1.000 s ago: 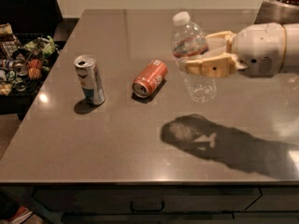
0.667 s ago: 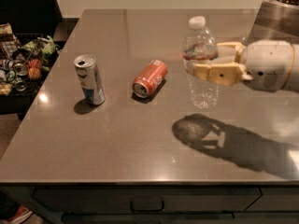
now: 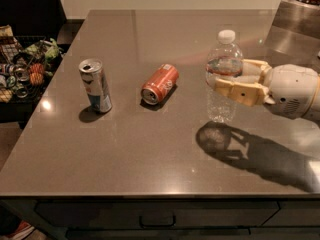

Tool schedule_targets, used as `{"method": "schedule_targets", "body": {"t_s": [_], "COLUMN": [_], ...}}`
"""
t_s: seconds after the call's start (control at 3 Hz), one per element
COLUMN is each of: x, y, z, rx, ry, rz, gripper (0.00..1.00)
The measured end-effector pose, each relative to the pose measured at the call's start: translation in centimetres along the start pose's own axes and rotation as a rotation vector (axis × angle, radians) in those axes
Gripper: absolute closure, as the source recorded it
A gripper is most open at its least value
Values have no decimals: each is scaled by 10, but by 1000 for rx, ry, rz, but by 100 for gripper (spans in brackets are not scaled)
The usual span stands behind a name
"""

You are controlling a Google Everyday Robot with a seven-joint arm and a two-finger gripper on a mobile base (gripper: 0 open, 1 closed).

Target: Place water bottle upright

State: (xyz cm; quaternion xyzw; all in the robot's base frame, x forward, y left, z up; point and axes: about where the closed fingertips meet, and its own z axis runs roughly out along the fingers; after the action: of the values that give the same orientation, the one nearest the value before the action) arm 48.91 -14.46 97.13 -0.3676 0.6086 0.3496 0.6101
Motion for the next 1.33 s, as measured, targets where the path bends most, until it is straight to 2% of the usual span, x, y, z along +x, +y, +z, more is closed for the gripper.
{"method": "schedule_targets", "body": {"t_s": [0.33,1.0,1.33], "x": [15,31,38], "y": [-3,-9,-11], "z": [-8,-18,-20], "rx": [43,88,89], "ry": [-21,-107,-145], "rz": [18,57,62], "gripper": [100,100,78]}}
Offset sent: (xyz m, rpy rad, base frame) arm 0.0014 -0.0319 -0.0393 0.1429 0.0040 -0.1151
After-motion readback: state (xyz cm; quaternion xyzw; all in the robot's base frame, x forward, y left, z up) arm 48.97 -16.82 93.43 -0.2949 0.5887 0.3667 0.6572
